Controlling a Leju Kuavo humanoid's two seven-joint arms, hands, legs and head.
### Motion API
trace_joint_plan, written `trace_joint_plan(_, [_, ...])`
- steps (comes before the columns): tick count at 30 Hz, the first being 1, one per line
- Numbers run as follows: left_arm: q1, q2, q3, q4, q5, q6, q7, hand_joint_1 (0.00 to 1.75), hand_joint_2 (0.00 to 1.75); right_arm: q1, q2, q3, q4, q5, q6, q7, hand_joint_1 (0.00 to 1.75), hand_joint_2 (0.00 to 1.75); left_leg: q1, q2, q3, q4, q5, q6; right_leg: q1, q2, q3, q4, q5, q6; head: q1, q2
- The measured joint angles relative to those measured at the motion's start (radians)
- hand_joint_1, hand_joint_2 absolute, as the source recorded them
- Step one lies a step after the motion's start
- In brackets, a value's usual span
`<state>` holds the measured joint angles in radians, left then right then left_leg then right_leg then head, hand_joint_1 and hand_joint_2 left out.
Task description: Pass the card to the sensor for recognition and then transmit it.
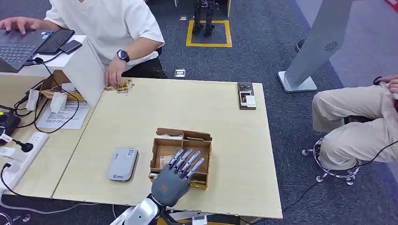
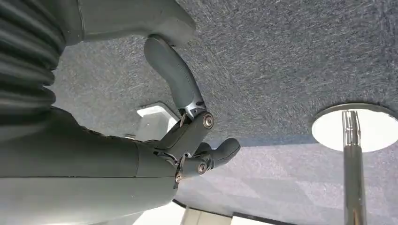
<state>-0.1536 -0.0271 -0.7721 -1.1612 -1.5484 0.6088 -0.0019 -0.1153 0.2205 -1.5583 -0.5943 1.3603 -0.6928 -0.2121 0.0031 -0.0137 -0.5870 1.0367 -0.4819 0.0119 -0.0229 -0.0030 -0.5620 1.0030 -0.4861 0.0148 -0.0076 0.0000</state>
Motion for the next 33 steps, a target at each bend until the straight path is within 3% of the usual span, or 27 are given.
trace_joint_plan(1, [0.000, 0.001, 0.000, 0.002, 0.000, -0.001, -0.003, 1.22, 1.75, 0.000, 0.000, 0.000, 0.000, 0.000, 0.000, 0.000, 0.00, 1.75, 0.000, 0.000, 0.000, 0.000, 0.000, 0.000, 0.000, 0.000, 0.000, 0.000, 0.000, 0.000, 0.000, 0.000])
trace_joint_plan(2, [0.000, 0.001, 0.000, 0.004, 0.000, -0.002, -0.007, 1.61, 1.75, 0.000, 0.000, 0.000, 0.000, 0.000, 0.000, 0.000, 0.00, 1.75, 0.000, 0.000, 0.000, 0.000, 0.000, 0.000, 0.000, 0.000, 0.000, 0.000, 0.000, 0.000, 0.000, 0.000])
trace_joint_plan(3, [0.000, 0.002, 0.000, 0.007, 0.000, -0.003, -0.008, 1.75, 1.75, 0.000, 0.000, 0.000, 0.000, 0.000, 0.000, 0.000, 0.00, 1.75, 0.000, 0.000, 0.000, 0.000, 0.000, 0.000, 0.000, 0.000, 0.000, 0.000, 0.000, 0.000, 0.000, 0.000])
trace_joint_plan(33, [0.000, 0.003, 0.000, 0.024, 0.002, 0.006, -0.029, 1.75, 1.75, 0.000, 0.000, 0.000, 0.000, 0.002, 0.000, 0.000, 0.00, 1.75, 0.000, 0.000, 0.000, 0.000, 0.000, 0.000, 0.000, 0.000, 0.000, 0.000, 0.000, 0.000, 0.000, 0.000])
